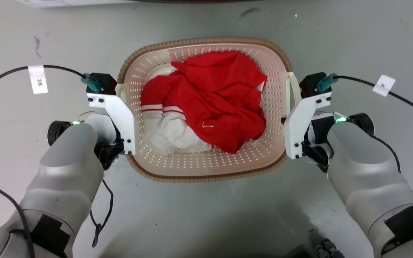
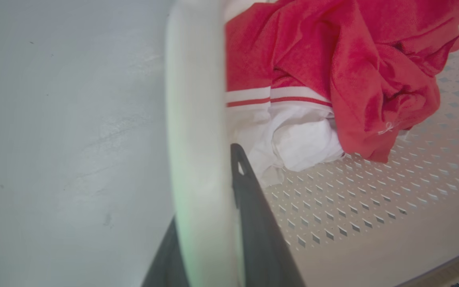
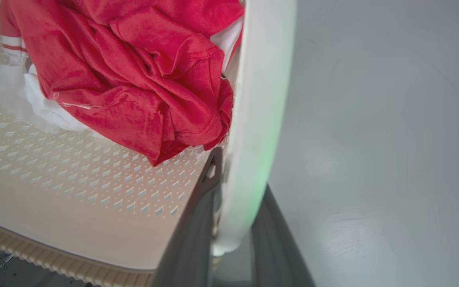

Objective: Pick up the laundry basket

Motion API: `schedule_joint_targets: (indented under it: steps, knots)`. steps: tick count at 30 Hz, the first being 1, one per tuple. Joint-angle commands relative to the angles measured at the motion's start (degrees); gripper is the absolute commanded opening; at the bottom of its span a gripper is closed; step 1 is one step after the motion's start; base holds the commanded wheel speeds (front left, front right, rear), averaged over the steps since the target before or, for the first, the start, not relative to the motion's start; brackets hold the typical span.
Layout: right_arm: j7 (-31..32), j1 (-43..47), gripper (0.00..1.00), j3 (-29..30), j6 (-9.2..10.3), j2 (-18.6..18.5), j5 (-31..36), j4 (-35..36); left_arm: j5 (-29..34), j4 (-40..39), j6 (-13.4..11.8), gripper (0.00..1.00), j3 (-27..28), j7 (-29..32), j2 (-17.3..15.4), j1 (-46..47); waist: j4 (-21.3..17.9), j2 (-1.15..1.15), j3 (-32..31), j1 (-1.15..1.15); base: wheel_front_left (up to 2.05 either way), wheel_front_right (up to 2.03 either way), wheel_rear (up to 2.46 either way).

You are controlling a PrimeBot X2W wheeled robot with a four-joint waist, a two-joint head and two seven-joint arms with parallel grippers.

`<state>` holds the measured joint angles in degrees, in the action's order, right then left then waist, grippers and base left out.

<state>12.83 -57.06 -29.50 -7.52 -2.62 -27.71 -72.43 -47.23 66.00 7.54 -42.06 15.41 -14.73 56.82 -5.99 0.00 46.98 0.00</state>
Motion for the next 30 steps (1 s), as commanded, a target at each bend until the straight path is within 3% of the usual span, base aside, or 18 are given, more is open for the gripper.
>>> schedule_joint_targets:
  steps: [1, 9, 19, 30]
  knots:
    - [0.5, 0.5, 0.00, -0.5, 0.06, -0.5, -0.3, -0.1, -0.3, 0.2, -0.1, 0.00, -0.4, 0.7, -0.3, -0.3, 0.1, 0.00, -0.9, 0.00, 0.00, 0.00, 0.00]
    - [3.4, 2.3, 0.00, -2.3, 0.05, -0.3, -2.5, -0.3, -3.6, 0.3, -0.1, 0.00, -1.9, 4.4, 0.5, -1.7, 0.1, 0.00, -6.0, 0.00, 0.00, 0.00, 0.00]
    - [8.7, 6.2, 0.00, -3.3, 0.04, -0.2, -4.5, -1.0, -7.5, 0.5, -0.1, 0.00, -3.6, 8.3, 2.0, -5.8, 0.7, 0.00, -16.9, 0.00, 0.00, 0.00, 0.00]
    - [20.5, 11.0, 0.00, -3.3, 0.04, -0.1, -7.5, -1.3, -12.9, 0.5, 0.1, 0.00, -5.0, 15.2, 3.8, -10.8, 1.7, 0.00, -29.9, 0.00, 0.00, 0.00, 0.00]
